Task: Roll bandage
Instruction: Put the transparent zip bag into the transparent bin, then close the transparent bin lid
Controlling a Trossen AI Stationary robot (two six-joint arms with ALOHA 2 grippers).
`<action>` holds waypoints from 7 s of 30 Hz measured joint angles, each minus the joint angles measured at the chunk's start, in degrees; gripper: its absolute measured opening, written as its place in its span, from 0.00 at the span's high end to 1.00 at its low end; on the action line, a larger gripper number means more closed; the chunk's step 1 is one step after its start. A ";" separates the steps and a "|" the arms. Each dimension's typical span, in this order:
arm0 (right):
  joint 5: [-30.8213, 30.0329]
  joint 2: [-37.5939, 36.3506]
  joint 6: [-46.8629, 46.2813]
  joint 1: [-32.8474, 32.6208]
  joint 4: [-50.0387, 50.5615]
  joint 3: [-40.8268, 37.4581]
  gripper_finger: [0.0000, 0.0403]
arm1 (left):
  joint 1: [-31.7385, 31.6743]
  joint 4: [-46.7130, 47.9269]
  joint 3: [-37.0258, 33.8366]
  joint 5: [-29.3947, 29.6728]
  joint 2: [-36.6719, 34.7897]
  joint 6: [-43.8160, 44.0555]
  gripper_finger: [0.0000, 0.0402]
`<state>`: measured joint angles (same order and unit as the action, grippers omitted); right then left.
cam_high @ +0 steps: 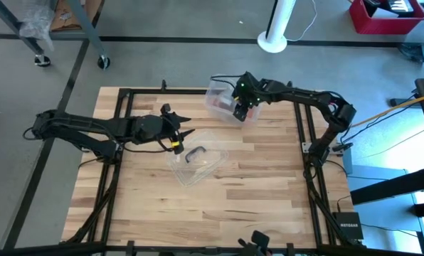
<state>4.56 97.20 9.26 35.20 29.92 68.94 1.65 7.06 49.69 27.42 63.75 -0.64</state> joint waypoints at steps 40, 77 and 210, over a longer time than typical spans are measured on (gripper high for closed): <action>-2.90 -6.13 2.23 -1.27 -31.42 -14.76 0.54 | -2.62 -1.46 0.64 0.11 3.13 -6.83 0.51; 15.12 -15.49 -1.48 -2.43 2.43 -2.97 0.35 | -2.72 1.26 0.66 -0.23 3.27 -5.11 0.51; 2.09 -30.65 -32.62 -47.75 -36.15 -49.31 0.32 | 19.85 26.78 16.83 35.02 20.70 -2.48 1.00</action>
<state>6.66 66.54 -23.36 -12.55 -6.22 19.63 21.50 33.83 66.52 62.44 84.44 -3.11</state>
